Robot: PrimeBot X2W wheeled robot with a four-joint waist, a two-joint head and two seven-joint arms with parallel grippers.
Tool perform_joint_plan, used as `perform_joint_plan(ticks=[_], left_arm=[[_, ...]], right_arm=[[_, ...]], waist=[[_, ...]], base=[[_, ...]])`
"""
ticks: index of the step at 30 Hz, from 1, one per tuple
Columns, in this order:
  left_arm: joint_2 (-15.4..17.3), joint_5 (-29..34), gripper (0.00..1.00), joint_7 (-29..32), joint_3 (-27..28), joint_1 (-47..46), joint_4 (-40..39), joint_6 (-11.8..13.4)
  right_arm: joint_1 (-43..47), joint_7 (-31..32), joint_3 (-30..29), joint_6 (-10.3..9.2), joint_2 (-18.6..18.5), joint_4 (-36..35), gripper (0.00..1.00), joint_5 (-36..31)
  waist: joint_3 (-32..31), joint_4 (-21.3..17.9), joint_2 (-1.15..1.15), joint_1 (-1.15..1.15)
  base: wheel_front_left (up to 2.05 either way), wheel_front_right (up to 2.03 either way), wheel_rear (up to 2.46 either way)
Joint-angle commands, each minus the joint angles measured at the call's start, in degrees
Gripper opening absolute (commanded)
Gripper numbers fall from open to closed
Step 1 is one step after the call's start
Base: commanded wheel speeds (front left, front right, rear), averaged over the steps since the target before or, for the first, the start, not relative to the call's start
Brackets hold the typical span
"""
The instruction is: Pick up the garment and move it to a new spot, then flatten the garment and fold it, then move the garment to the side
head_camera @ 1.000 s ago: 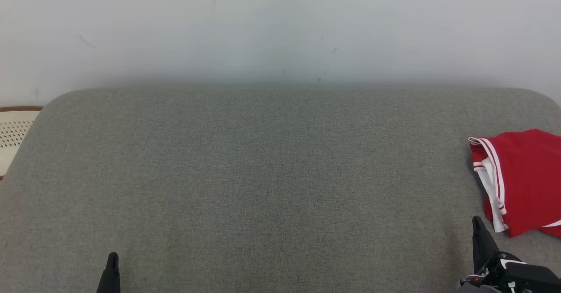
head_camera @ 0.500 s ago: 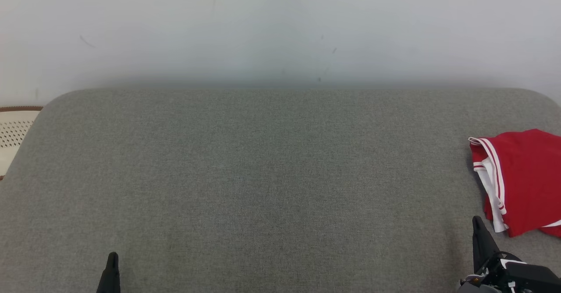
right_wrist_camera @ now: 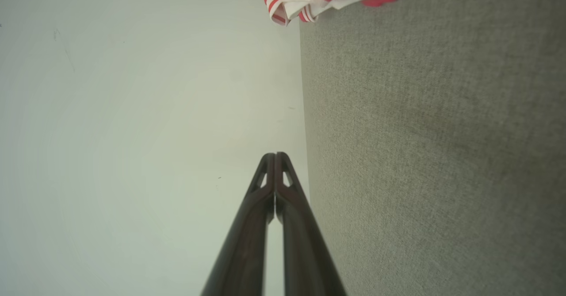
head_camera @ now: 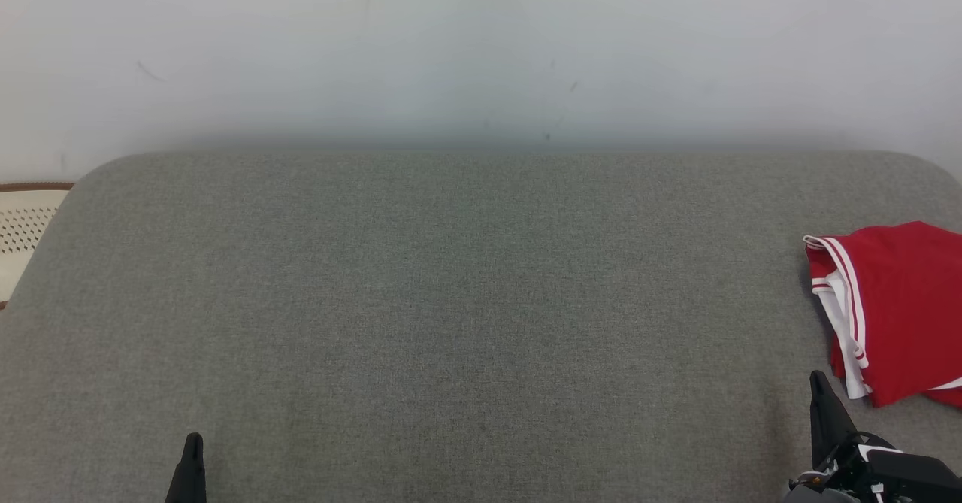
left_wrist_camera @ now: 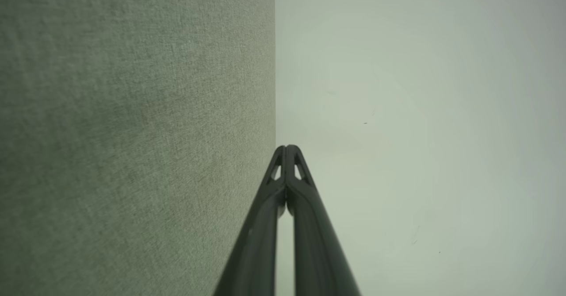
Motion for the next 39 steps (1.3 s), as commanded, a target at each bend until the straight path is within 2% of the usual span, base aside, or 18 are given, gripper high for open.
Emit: perform_joint_plan(ticks=[1, 39], left_arm=[[0.2, -0.2, 0.00, 0.2, 0.1, -0.4, -0.2, -0.1], [0.2, -0.2, 0.00, 0.2, 0.1, -0.4, -0.2, -0.1]], right_arm=[[0.2, 0.2, -0.1, 0.00, 0.2, -0.1, 0.00, 0.0], [0.2, 0.4, -0.2, 0.00, 0.2, -0.1, 0.00, -0.1]], waist=[[0.0, 0.0, 0.00, 0.01], [0.0, 0.0, 0.00, 0.01]], base=[[0.00, 0.00, 0.00], [0.00, 0.00, 0.00]])
